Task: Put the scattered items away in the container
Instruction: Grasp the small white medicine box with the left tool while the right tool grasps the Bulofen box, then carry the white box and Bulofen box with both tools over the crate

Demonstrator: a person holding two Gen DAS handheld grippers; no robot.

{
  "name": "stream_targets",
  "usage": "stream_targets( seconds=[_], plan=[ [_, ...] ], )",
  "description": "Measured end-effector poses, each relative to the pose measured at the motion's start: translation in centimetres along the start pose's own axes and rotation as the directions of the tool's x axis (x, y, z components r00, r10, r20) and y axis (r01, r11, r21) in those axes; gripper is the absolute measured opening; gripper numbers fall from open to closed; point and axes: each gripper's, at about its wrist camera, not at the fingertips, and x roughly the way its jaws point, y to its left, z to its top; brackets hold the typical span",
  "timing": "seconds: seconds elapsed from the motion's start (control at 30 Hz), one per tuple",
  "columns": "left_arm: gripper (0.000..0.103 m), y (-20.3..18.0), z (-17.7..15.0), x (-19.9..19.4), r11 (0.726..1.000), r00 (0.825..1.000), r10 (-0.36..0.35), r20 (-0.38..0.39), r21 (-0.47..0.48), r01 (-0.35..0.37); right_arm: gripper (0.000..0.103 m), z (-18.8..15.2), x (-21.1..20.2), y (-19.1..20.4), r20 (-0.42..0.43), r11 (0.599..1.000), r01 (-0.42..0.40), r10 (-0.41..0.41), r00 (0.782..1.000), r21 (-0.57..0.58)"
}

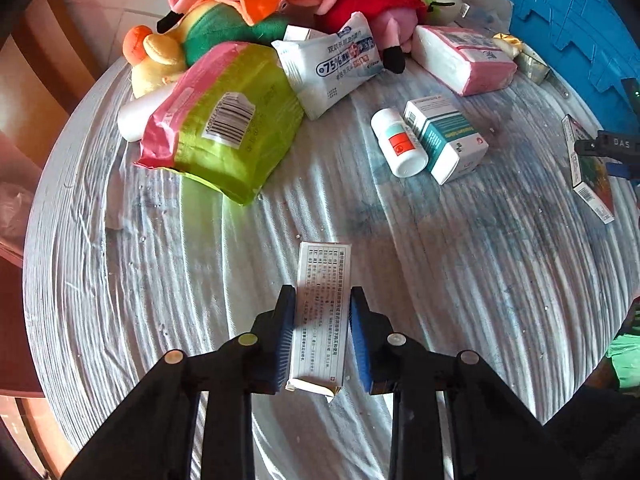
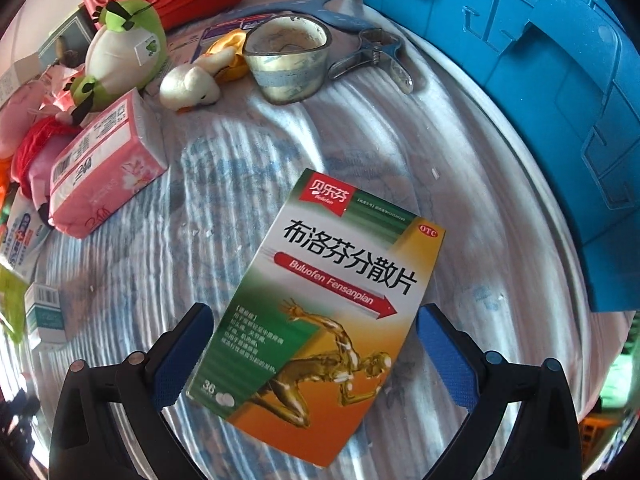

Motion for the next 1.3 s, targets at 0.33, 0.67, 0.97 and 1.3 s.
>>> stream_targets(
  seconds=[0.33, 0.67, 0.97, 1.3],
  plan=[
    [0.026, -0.7, 0.6, -0.9, 1.0, 0.999, -0.014, 0.03, -0.018, 0.015, 0.099, 0.1, 1.5, 0.1, -0.023, 0.998, 0.046, -0.047, 0.999, -0.035],
    [0.026, -0.7, 1.7, -2.5, 0.999, 0.997, -0.009, 0.074, -0.037, 0.012, 0.094, -0.5, -1.1, 0.1, 0.028, 0.991, 0.004, 0.0, 1.0, -0.131],
    [0.026, -1.1, 2.7, -4.8, 0.998, 0.992, 0.0, 0.127, -0.057, 0.007, 0.094, -0.4, -4.6, -0.5, 0.084, 0.986, -0.035, 0.049, 0.995, -0.162],
    [0.026, -1.0, 3.5, -8.1, 0.996, 0.982, 0.035, 0.187, -0.086, -0.019, 0.094, 1.2, -7.1, 2.8, 0.153, 0.978, -0.076, 0.107, 0.982, -0.195]
  ],
)
